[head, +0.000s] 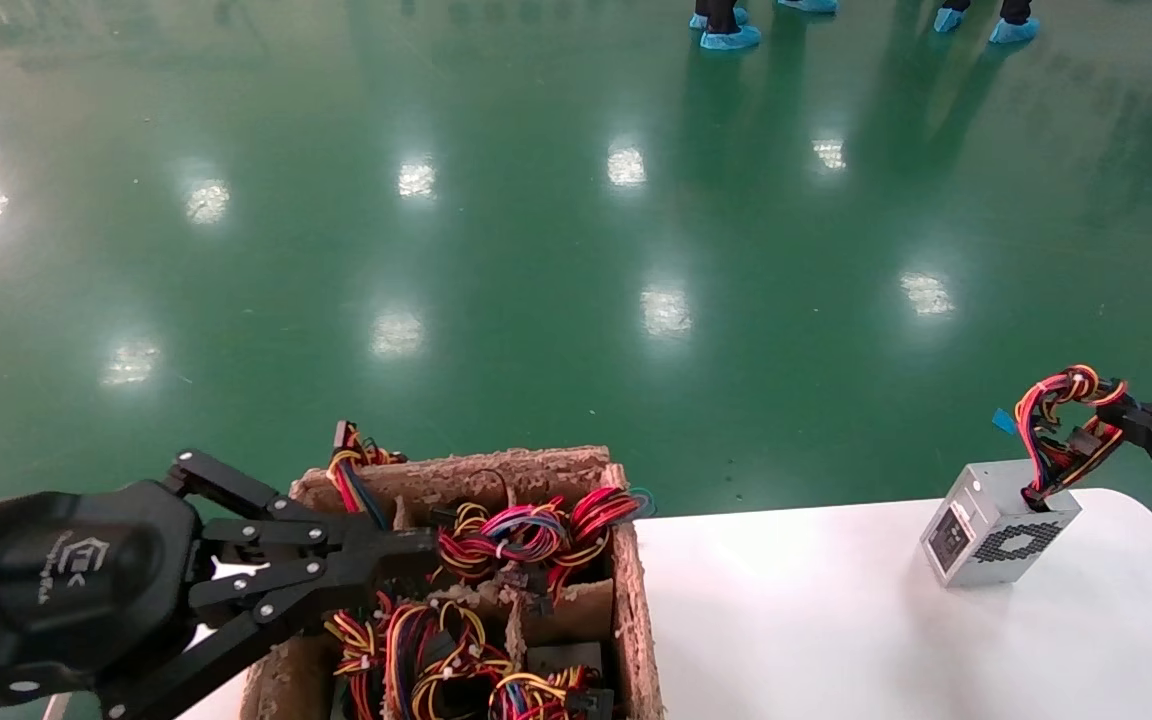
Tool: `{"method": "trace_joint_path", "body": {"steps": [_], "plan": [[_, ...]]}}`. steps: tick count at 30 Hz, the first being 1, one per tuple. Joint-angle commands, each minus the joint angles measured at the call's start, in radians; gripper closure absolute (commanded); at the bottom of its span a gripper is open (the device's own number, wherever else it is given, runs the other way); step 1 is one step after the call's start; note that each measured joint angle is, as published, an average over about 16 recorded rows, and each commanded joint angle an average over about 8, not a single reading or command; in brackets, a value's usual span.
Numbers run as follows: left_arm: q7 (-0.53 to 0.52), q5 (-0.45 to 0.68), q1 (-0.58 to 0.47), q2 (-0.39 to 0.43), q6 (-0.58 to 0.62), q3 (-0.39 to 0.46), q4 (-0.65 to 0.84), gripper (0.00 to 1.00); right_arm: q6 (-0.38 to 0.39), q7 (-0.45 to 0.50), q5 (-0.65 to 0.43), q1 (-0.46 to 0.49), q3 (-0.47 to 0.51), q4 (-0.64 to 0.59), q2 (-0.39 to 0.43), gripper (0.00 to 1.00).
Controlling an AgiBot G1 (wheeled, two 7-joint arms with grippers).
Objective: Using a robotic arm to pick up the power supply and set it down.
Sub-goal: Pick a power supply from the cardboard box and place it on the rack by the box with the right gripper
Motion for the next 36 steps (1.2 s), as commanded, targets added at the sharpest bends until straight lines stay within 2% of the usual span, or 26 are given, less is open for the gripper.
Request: {"method": "trace_joint_path", "body": {"steps": [1, 8, 18, 19, 20, 26, 27, 28, 36], "plan": [[0.0, 0.0, 0.0, 0.0, 0.0, 0.0, 0.0, 1.0, -0.01, -0.004, -0.018, 0.03, -0.011, -0.021, -0.012, 1.0], [0.0, 0.0, 0.0, 0.0, 0.0, 0.0, 0.0, 1.0, -0.067, -0.017, -0.04, 0.063, -0.029, -0.086, -0.015, 1.0], [0.0, 0.0, 0.0, 0.0, 0.0, 0.0, 0.0, 1.0, -0.105, -0.059, -0.027, 0.039, -0.022, -0.136, -0.003, 1.0], [0.0, 0.0, 0.0, 0.0, 0.0, 0.0, 0.0, 1.0, -0.107, -0.062, -0.026, 0.037, -0.021, -0.138, -0.002, 0.96], [0.0, 0.0, 0.0, 0.0, 0.0, 0.0, 0.0, 1.0, -0.108, -0.064, -0.025, 0.035, -0.021, -0.139, -0.001, 0.87], [0.0, 0.0, 0.0, 0.0, 0.0, 0.0, 0.0, 1.0, -0.122, -0.068, -0.023, 0.014, -0.022, -0.144, 0.002, 0.12], [0.0, 0.0, 0.0, 0.0, 0.0, 0.0, 0.0, 1.0, -0.124, -0.069, -0.022, 0.008, -0.022, -0.145, 0.003, 0.03], [0.0, 0.0, 0.0, 0.0, 0.0, 0.0, 0.0, 1.0, -0.127, -0.069, -0.02, 0.001, -0.021, -0.146, 0.003, 0.0], [0.0, 0.0, 0.0, 0.0, 0.0, 0.001, 0.0, 1.0, -0.141, -0.063, 0.007, -0.051, -0.009, -0.144, 0.018, 0.0]]}}
